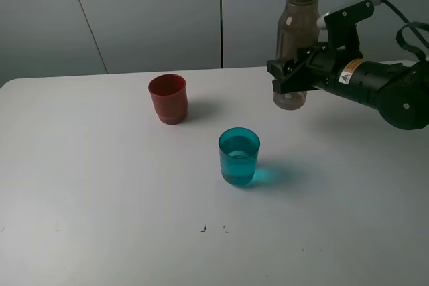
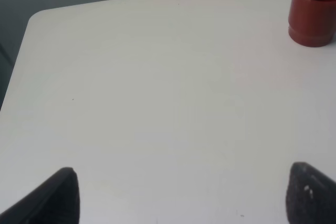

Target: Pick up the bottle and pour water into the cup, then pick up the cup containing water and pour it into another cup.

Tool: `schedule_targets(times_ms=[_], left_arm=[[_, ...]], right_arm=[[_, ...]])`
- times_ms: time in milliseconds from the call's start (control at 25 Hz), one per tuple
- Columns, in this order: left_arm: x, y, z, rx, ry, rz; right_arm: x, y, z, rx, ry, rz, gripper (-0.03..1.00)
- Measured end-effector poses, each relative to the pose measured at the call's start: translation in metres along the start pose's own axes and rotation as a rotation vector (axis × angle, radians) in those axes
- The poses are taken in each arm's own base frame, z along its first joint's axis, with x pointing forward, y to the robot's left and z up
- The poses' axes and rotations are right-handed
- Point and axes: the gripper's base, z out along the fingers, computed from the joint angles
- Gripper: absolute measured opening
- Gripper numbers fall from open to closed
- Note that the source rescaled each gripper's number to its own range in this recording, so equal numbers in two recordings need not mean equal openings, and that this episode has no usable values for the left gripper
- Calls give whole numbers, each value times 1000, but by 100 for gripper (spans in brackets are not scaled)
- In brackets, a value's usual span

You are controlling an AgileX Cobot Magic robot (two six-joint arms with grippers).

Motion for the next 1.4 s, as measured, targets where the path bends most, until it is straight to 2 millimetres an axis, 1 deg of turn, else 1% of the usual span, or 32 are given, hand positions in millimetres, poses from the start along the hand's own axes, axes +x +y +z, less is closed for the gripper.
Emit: schedule_targets(times_ms=[80,160,320,560,680,840,1160,1400], left_arm=[[0,0,0,0,0,0],[0,0,0,0,0,0],[0,0,0,0,0,0],[0,0,0,0,0,0],[0,0,0,0,0,0],[0,0,0,0,0,0],[0,0,0,0,0,0],[0,0,0,0,0,0]], right_arm=[[-4,-3,4,9,-7,24,3],[-5,-11,12,25,-14,81,3],[2,-29,29,58,-10,143,3],[12,-56,56,77,-12,126,3],[18,-68,65,97,-10,126,3],[28,-79,78,110,-11,127,3],[43,-84,95,102,-46,130,3],[56,-83,100,93,-40,137,3]])
